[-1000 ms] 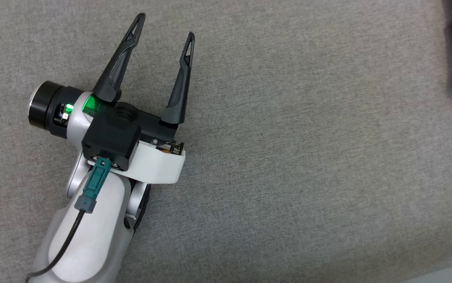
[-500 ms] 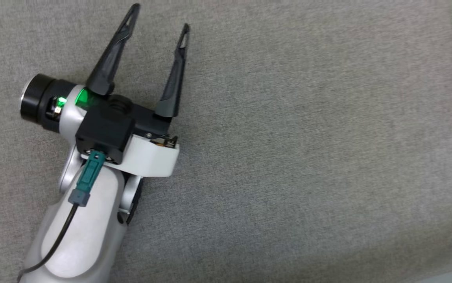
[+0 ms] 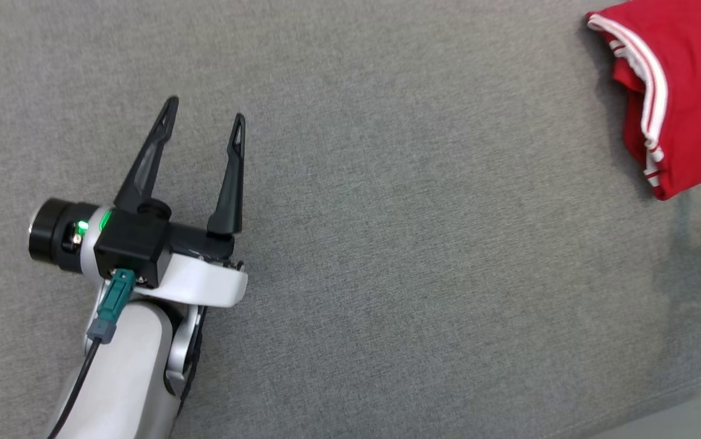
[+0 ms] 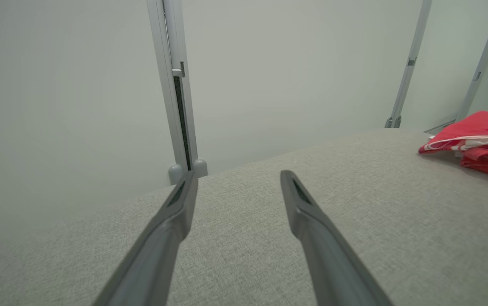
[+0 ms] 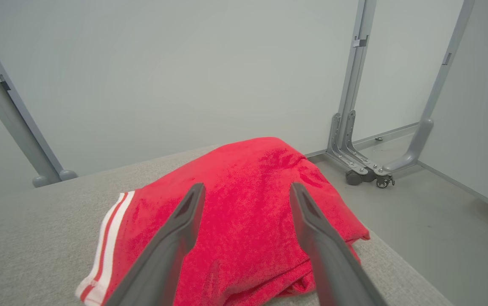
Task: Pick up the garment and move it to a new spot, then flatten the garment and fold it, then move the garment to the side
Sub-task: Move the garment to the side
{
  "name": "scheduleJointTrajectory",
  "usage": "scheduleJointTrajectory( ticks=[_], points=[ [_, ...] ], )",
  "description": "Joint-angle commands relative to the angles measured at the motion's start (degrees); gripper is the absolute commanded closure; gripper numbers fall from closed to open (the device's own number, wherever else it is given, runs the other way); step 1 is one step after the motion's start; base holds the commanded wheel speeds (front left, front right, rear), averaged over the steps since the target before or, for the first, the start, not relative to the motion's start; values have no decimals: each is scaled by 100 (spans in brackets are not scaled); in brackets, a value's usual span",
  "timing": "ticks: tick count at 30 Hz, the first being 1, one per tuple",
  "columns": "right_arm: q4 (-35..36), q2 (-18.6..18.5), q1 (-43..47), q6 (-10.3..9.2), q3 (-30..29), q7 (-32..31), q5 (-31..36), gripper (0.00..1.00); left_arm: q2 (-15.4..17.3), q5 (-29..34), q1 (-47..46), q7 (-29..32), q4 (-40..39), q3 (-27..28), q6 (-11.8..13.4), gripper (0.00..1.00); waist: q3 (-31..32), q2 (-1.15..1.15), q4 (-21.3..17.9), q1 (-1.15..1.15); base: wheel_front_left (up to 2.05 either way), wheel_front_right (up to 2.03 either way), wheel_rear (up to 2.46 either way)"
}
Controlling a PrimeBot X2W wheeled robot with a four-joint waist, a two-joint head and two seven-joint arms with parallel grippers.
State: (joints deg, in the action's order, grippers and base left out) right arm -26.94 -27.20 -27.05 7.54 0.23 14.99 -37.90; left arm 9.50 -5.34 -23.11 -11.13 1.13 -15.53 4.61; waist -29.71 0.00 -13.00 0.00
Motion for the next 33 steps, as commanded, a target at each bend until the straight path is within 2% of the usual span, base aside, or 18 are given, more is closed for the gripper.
scheduleJointTrajectory(
  ticks=[1, 5, 9, 17, 21, 25, 33],
  points=[
    [292, 203, 286, -10, -122, 13, 194, 0, -5, -71, 147, -42, 49, 35, 31, 0, 269, 0, -24, 0, 0, 0, 0],
    [972, 624, 889, -9, -221, 11, 627, 0, -56, -222, 409, -115, 126, 88, 100, 0, 533, 0, 151, 0, 0, 0, 0],
    [1460, 895, 1335, -7, -59, 11, 912, 0, -121, -353, 688, -199, 185, 172, 199, 0, 802, 0, 461, 0, 0, 0, 0],
    [2222, 1061, 1976, -6, -13, -390, 1403, 0, -204, -621, 1256, -347, 322, 419, 387, 0, 1336, 0, 1271, 0, 0, 0, 0],
    [2577, 1146, 2247, -6, -80, -696, 1571, 0, -153, -688, 1551, -368, 371, 525, 389, 0, 1580, 0, 1513, 0, 0, 0, 0],
    [2817, 1270, 2513, -6, -163, -928, 1714, 0, -124, -754, 1806, -383, 392, 502, 336, 0, 1825, 0, 1616, 0, 0, 0, 0],
    [3100, 1452, 3061, -5, -214, -1243, 1912, 0, -14, -840, 2286, -276, 466, 467, 290, 0, 2334, 0, 1576, 0, 0, 0, 0]
  ],
)
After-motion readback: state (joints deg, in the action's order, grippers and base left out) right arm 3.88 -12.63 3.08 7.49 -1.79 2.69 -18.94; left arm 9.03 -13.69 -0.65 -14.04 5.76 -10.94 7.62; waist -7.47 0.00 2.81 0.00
